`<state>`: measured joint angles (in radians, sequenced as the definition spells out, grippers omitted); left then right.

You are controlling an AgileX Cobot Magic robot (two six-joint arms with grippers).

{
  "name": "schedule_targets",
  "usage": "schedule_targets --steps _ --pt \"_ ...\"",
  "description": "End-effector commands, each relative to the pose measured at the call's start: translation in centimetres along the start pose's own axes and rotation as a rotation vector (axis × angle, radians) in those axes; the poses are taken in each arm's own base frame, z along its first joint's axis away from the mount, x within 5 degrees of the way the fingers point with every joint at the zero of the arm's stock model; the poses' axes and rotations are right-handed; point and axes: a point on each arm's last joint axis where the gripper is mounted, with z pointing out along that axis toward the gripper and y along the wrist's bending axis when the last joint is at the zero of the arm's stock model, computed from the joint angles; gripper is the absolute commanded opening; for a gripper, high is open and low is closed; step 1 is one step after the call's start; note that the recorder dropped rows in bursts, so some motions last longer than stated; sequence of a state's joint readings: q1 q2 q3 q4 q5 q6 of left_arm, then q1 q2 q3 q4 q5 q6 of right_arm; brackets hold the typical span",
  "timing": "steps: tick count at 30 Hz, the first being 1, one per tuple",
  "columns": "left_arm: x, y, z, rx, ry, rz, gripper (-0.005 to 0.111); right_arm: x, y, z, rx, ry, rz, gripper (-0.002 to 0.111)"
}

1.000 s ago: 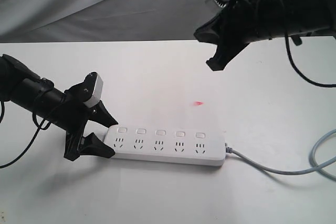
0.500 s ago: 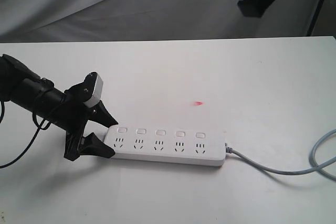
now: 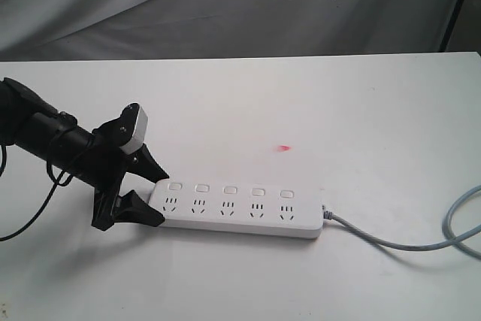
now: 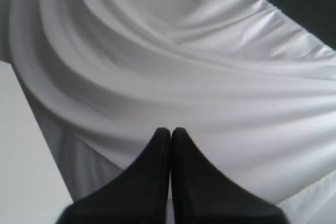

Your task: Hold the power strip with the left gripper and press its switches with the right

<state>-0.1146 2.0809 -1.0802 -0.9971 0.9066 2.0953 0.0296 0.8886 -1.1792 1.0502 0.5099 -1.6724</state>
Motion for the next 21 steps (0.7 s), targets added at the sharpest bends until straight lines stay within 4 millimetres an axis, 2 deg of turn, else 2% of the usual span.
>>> schedule_targets --steps 1,8,13,21 --pt "1.0 0.1 0.9 -0.006 0.055 0.004 0.056 -2.2 0.0 -3.1 0.060 -0.066 -0.027 0.000" --pt "1.0 0.1 0.9 -0.006 0.055 0.004 0.056 -5.4 0.6 -8.5 0.152 -0.178 -0.095 0.000" --pt "1.0 0.1 0.9 -0.006 0.055 0.004 0.056 -8.0 2.0 -14.2 0.243 -0.292 -0.165 0.000" --pt "1.0 0.1 0.9 -0.006 0.055 0.004 0.056 -9.9 4.1 -20.0 0.335 -0.407 -0.234 0.000"
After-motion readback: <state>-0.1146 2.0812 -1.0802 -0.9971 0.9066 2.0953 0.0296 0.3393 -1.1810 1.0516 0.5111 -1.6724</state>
